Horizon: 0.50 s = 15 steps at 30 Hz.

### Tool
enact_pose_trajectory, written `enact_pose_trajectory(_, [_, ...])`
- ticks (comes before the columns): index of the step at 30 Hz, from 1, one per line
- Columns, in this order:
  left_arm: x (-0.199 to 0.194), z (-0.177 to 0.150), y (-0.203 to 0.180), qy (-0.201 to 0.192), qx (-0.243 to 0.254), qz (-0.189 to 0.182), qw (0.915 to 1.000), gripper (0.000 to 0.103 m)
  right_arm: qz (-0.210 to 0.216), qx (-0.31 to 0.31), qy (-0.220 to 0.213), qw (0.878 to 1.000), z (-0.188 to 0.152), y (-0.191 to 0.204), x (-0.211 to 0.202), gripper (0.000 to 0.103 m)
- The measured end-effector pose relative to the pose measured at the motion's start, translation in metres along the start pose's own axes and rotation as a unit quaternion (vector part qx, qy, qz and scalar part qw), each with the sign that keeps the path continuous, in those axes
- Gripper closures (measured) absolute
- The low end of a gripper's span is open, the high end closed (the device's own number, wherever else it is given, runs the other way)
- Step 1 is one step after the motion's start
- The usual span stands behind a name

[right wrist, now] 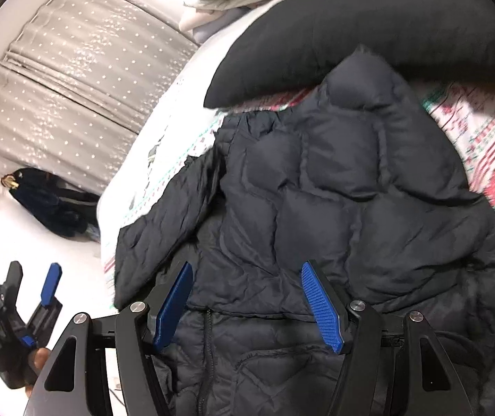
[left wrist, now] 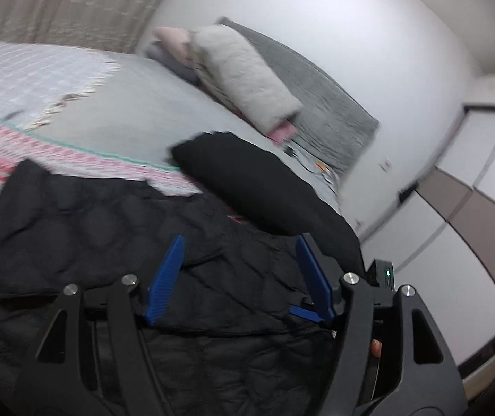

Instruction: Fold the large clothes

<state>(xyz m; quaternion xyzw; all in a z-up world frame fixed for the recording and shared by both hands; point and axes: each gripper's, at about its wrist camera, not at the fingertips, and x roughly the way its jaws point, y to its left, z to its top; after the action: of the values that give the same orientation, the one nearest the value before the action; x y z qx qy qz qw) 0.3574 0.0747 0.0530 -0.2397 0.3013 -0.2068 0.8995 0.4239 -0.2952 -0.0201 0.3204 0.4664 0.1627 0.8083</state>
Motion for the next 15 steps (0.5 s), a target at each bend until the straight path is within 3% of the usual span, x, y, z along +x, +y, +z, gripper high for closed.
enact_pose_trajectory(4, [-0.032, -0.014, 0.051, -0.005, -0.042, 0.045, 0.9981, 0.035, 0.062, 0.034, 0.019, 0.997, 0.006, -0.004, 0.021, 0.037])
enact_pose_trajectory(9, [-0.025, -0.038, 0.098, 0.043, -0.072, 0.115, 0.9899, 0.035, 0.083, 0.005, 0.008, 0.996, 0.033, 0.018, 0.044, 0.037])
enact_pose_trajectory(13, [-0.018, -0.054, 0.113, 0.078, -0.093, 0.131, 0.9841, 0.035, 0.110, 0.004, -0.004, 0.994, 0.049, 0.034, 0.069, 0.037])
enact_pose_trajectory(15, [-0.016, -0.065, 0.116, 0.102, -0.085, 0.148, 0.9800, 0.035, 0.098, 0.010, 0.005, 0.995, 0.052, 0.039, 0.085, 0.037])
